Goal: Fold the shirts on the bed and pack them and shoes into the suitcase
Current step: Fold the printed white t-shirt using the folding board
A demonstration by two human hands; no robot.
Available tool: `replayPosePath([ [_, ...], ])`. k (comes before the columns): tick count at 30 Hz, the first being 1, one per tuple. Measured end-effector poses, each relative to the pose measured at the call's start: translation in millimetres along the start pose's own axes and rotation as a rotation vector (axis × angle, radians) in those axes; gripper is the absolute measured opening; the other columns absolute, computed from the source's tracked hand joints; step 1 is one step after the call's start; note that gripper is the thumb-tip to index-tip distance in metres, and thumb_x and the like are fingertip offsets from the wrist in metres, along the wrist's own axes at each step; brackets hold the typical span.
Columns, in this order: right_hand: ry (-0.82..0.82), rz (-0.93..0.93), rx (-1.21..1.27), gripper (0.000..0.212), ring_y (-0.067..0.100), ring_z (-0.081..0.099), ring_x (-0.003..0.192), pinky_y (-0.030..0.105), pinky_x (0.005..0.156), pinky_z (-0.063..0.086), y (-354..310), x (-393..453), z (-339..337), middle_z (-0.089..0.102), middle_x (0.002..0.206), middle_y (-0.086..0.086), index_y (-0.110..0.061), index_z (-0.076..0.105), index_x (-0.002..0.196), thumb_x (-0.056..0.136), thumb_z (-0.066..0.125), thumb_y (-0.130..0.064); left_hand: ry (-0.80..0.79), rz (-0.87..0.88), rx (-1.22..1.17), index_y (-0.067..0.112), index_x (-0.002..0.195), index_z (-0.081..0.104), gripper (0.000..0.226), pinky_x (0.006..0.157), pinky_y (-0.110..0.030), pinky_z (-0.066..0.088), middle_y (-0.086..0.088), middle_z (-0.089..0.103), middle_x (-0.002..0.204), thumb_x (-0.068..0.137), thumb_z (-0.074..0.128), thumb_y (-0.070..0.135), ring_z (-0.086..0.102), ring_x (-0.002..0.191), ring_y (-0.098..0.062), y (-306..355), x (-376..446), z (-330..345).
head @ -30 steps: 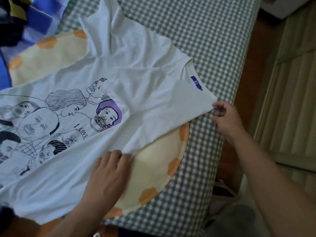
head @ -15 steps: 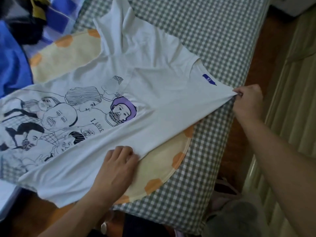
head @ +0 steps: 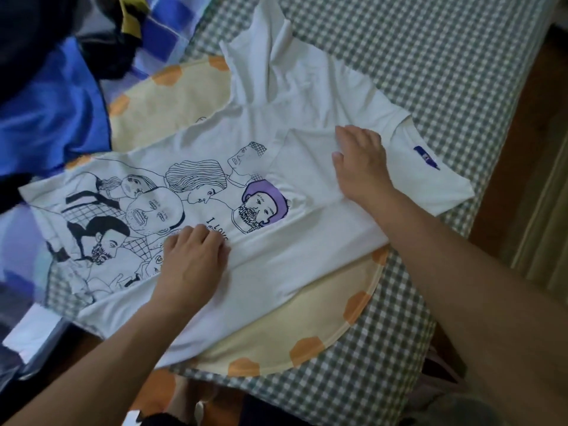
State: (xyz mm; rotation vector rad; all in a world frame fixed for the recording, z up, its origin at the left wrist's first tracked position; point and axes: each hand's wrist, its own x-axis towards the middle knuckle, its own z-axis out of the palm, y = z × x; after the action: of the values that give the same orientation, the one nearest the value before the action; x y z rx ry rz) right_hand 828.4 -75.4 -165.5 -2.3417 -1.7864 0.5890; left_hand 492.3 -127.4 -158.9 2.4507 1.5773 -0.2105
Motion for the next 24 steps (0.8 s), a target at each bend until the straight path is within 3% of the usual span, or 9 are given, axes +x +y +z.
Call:
replayPosePath([
  [3,-0.119,0.041,-0.034,0.059,0.033,0.026,0.142,0.041,0.117,0.025,-5.5,34.3,-0.9,0.031,0.159,0.006,-0.016,0.03,0.156,0.103,0.046,-0.037,0.058,-0.144,-0.003,0.011,0.085,0.06,0.022,0.081,-0.048,0.037,-0.011,0.054,0.087,0.09,0.049,0.03,0.051,0.089,-0.036,3.7,-5.4,-6.0],
  [6,-0.137,0.04,-0.055,0.063,0.033,0.033,0.132,0.041,0.11,0.035,-7.1,48.2,-3.3,0.035,0.148,0.008,-0.018,0.038,0.149,0.096,0.059,-0.043,0.0,-0.288,0.01,0.011,0.089,0.059,0.022,0.08,-0.048,0.037,-0.013,0.055,0.091,0.089,0.048,0.03,0.05,0.092,-0.037,8.7,-6.4,-6.5],
  [9,-0.137,0.122,0.0,0.069,0.031,0.039,0.129,0.04,0.106,0.039,-5.0,51.2,-10.4,0.037,0.142,0.009,-0.018,0.043,0.143,0.088,0.069,-0.051,0.027,-0.262,-0.075,0.013,0.102,0.062,0.023,0.082,-0.047,0.038,-0.013,0.058,0.098,0.085,0.057,0.028,0.052,0.094,-0.037,21.7,9.5,-9.0],
  [12,-0.235,0.244,0.029,0.07,0.027,0.054,0.116,0.04,0.096,0.047,1.0,58.4,-22.0,0.05,0.131,0.006,-0.015,0.047,0.134,0.083,0.073,-0.054,-0.004,-0.328,-0.506,0.012,0.125,0.06,0.036,0.089,-0.044,0.046,-0.01,0.065,0.11,0.095,0.055,0.032,0.057,0.107,-0.035,46.3,54.3,-20.3],
  [15,-0.365,0.309,0.1,0.038,0.025,0.067,0.095,0.04,0.084,0.056,1.6,69.2,-37.0,0.068,0.109,0.006,-0.01,0.064,0.11,0.086,0.075,-0.037,-0.078,-0.544,-0.849,0.011,0.136,0.05,0.05,0.089,-0.035,0.044,-0.005,0.065,0.118,0.095,0.062,0.038,0.058,0.114,-0.029,64.6,118.3,-27.2],
  [17,-0.411,0.319,0.24,0.015,0.024,0.07,0.083,0.038,0.075,0.058,0.0,73.3,-44.1,0.072,0.095,0.007,-0.013,0.071,0.097,0.087,0.075,-0.024,-0.161,-0.581,-0.851,0.01,0.124,0.054,0.044,0.082,-0.033,0.047,-0.003,0.062,0.105,0.091,0.067,0.036,0.059,0.108,-0.027,71.1,156.2,-25.7],
  [18,-0.4,0.305,0.305,0.007,0.022,0.068,0.08,0.036,0.071,0.057,-0.5,74.4,-46.9,0.071,0.09,0.005,-0.017,0.071,0.091,0.086,0.075,-0.019,-0.192,-0.579,-0.844,0.008,0.113,0.059,0.034,0.071,-0.03,0.045,-0.002,0.06,0.093,0.089,0.069,0.03,0.061,0.101,-0.027,72.8,170.4,-28.0],
  [21,-0.21,0.224,0.539,0.017,0.015,0.061,0.074,0.032,0.066,0.049,-0.4,70.4,-57.0,0.068,0.08,0.0,-0.02,0.066,0.074,0.078,0.076,-0.007,-0.135,-0.585,-0.991,0.011,0.077,0.064,0.007,0.048,-0.024,0.034,0.0,0.053,0.064,0.082,0.067,0.012,0.06,0.065,-0.026,74.2,186.2,-46.5],
  [24,-0.04,0.155,0.869,0.032,0.008,0.065,0.077,0.027,0.073,0.053,4.8,44.2,-77.3,0.07,0.082,-0.003,-0.019,0.059,0.071,0.08,0.071,0.01,0.1,-0.369,-1.341,0.018,0.077,0.062,0.014,0.053,-0.02,0.04,0.006,0.059,0.066,0.087,0.07,0.014,0.05,0.053,-0.007,76.9,160.9,-83.1],
])
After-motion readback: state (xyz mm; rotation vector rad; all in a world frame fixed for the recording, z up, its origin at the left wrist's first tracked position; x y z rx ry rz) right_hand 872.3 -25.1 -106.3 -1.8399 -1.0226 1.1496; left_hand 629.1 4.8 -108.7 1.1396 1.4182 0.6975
